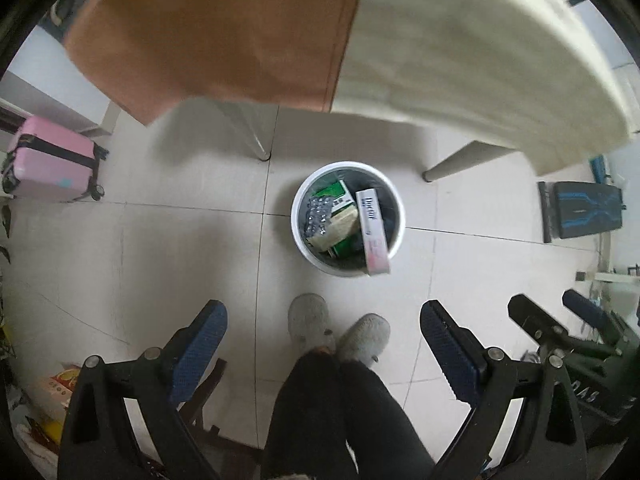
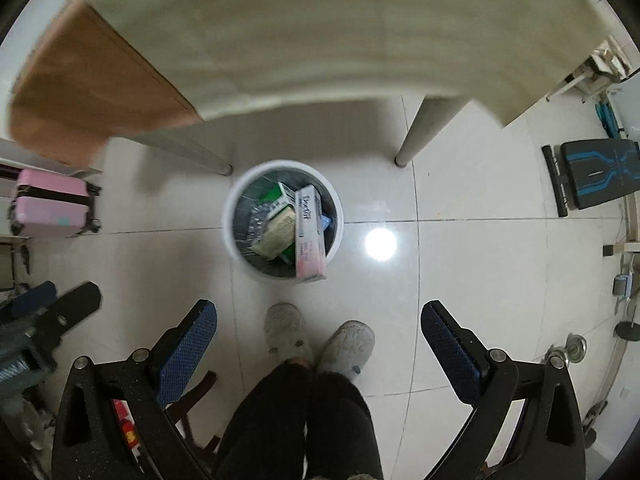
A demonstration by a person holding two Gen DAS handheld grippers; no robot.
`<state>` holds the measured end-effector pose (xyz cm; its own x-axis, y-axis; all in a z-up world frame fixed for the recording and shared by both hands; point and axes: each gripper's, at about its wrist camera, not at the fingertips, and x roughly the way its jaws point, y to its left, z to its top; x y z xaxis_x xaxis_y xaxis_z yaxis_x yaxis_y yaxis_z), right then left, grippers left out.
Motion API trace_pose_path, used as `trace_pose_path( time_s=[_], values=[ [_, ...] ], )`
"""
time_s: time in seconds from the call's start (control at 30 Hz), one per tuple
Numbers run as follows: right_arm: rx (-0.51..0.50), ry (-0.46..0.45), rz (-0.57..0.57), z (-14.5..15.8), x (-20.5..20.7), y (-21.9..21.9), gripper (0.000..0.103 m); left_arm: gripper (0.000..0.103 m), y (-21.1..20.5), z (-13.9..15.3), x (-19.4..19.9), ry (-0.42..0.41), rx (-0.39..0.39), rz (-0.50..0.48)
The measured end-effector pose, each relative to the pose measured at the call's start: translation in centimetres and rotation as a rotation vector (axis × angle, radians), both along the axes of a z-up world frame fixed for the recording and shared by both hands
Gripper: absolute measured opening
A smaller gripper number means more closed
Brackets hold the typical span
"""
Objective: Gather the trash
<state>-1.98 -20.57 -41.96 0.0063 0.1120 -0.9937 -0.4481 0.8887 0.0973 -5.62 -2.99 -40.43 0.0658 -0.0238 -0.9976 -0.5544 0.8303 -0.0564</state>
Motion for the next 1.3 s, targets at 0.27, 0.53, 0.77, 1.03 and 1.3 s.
trace_pose_path(
  time_s=[0.27,0.53,0.77,1.03,1.3],
  values=[
    [0.111,0.024,0.032,13.6,-3.5,-3.5,0.103,0.099,-3.6,9.8,-3.1,-0.094,-0.058,-0.014],
    [0.204,0.022,0.033,24.8,-6.7,-5.7,0.103,0.099,-5.0,18.0,-5.8,-0.232,-0.153,-0.007],
    [0.278,-0.021,0.067,33.5,-9.4,-6.8,0.103,0.099,-5.2,24.3,-8.0,-0.341,-0.152,-0.02],
    [0.327,-0.056,0.079,38.5,-11.3,-7.4,0.103,0.099,-5.1,28.3,-9.3,-0.424,-0.111,-0.033],
    [0.339,-0.071,0.086,39.9,-10.9,-7.4,0.103,0.099,-5.0,29.9,-10.0,-0.433,-0.088,-0.049]
  ],
)
